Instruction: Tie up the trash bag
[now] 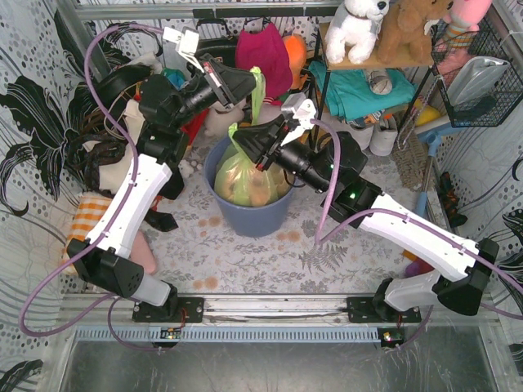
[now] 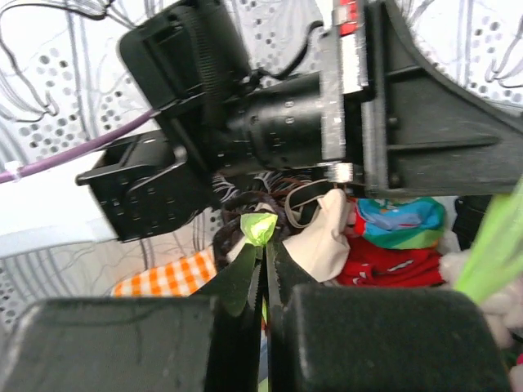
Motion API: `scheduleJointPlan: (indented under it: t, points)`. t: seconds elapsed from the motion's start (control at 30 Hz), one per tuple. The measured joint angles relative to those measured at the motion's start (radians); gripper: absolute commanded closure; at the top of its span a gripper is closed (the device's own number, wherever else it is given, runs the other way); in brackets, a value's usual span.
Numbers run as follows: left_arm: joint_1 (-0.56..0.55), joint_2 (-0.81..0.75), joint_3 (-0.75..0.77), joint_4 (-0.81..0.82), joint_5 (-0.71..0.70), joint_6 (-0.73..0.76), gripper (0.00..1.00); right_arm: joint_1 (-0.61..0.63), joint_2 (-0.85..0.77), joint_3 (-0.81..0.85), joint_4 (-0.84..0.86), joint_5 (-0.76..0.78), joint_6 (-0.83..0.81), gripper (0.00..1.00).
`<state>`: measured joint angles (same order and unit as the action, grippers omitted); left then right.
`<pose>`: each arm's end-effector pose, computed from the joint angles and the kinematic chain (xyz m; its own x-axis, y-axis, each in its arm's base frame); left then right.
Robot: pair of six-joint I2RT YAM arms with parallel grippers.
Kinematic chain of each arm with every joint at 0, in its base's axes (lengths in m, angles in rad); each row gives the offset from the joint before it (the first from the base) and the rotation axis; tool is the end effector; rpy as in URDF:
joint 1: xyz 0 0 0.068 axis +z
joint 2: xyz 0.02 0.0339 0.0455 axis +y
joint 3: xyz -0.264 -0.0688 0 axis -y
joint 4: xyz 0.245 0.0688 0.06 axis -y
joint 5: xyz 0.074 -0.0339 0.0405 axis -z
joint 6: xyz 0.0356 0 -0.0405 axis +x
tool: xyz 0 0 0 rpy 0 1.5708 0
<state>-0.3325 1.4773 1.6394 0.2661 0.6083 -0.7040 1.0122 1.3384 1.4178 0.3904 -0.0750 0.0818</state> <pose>0.2971 -0.1241 0.5180 -0.1923 -0.4955 -0.8470 0.8328 0.3742 -0.4080 0.1548 0.2527 0.4992 0.1671 0.4212 -0.8915 -0.8977 0.4389 0.0390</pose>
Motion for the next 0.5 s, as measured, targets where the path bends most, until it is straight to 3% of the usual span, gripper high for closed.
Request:
scheduleJointPlan:
  t: [0.1, 0.2, 0.3, 0.5]
  points:
    - [-0.001, -0.002, -0.018, -0.018, -0.028, 0.006, 1.0, -0.032, -0.009, -0.042, 0.037, 0.023, 0.008, 0.96]
    - [-0.002, -0.003, -0.046, -0.043, -0.086, 0.016, 0.84, -0.056, -0.02, -0.101, 0.06, 0.043, 0.022, 0.8]
    - [-0.002, -0.003, -0.055, -0.065, -0.122, 0.026, 0.59, -0.064, -0.021, -0.129, 0.062, 0.054, 0.033, 0.69]
    - [-0.002, -0.003, -0.048, -0.081, -0.143, 0.037, 0.35, -0.064, -0.032, -0.117, 0.062, 0.05, 0.033, 0.56]
